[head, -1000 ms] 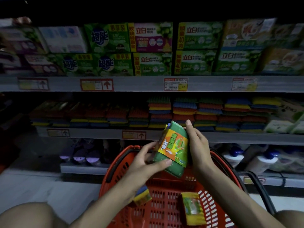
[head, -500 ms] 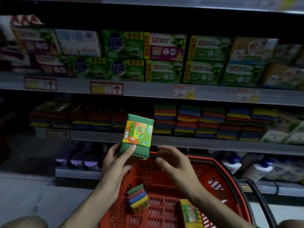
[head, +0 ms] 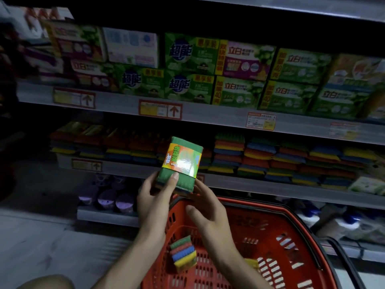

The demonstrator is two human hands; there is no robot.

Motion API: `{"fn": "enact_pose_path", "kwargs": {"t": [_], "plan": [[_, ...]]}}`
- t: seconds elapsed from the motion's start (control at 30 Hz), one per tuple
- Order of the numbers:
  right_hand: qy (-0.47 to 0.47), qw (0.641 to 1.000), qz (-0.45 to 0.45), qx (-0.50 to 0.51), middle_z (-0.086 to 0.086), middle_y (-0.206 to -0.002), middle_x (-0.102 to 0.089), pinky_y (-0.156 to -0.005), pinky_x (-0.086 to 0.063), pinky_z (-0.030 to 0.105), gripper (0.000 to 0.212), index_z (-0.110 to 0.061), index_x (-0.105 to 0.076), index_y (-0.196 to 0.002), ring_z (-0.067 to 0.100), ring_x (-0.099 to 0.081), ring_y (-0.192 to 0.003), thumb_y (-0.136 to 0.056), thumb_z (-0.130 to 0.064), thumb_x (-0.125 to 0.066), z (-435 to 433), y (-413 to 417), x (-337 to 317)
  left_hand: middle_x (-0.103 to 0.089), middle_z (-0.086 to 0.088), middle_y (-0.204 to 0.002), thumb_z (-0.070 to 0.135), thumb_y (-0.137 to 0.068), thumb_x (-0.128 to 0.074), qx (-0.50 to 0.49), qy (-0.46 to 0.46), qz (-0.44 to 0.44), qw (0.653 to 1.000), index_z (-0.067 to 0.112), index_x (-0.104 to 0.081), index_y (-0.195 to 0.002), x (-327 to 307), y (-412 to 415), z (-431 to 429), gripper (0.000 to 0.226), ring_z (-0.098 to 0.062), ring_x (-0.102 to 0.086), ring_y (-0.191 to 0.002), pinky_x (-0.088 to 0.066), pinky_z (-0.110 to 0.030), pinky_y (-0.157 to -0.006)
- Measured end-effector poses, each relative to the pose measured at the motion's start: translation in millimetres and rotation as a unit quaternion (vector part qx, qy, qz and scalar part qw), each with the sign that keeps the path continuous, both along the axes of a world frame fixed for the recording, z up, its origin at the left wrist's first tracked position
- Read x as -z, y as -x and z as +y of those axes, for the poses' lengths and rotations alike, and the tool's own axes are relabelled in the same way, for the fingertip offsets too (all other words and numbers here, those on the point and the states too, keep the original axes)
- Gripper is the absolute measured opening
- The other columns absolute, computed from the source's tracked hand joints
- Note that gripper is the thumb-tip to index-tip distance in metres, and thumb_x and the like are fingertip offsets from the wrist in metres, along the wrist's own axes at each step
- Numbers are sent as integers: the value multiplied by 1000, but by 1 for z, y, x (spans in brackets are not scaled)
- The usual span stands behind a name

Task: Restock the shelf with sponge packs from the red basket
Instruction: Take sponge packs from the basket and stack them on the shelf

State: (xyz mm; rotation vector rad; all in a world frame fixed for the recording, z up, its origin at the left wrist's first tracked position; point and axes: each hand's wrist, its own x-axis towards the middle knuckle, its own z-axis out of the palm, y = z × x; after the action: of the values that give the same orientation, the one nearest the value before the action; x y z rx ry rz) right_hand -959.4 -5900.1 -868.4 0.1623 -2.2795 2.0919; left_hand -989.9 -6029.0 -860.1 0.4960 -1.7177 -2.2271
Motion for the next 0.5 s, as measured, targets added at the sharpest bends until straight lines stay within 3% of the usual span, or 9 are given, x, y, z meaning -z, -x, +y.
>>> {"fn": "enact_pose_path", "kwargs": {"t": [0.1,0.27,0.5], "plan": [[21,999,6,27,-17,-138,-63,-109,-49,36,58,-35,-54,-144,2,-58,-128,-97,-1,-61,-13,-1,5,-74,3,-106,29,-82,-83,-40,8,31,999,23,-64,-111,0,2,-5,36,-2,-72,-92,-54,-19,-75],[36,998,14,41,-18,-140,-61,-109,-48,35,61,-36,-54,-144,2,-55,-131,-97,2,-59,-25,3,9,-75,0,-104,25,-82,-83,-38,33,54,997,22,-63,-105,5,10,-12,31,-5,-73,-93,-55,-20,-77],[60,996,25,67,-14,-144,-59,-106,-50,36,61,-31,-51,-148,3,-51,-136,-96,2,-61,-19,24,6,-76,4,-104,20,-95,-70,11,29,53,998,21,-66,-111,4,23,-13,16,-1,-72,-96,-56,-24,-84]]}}
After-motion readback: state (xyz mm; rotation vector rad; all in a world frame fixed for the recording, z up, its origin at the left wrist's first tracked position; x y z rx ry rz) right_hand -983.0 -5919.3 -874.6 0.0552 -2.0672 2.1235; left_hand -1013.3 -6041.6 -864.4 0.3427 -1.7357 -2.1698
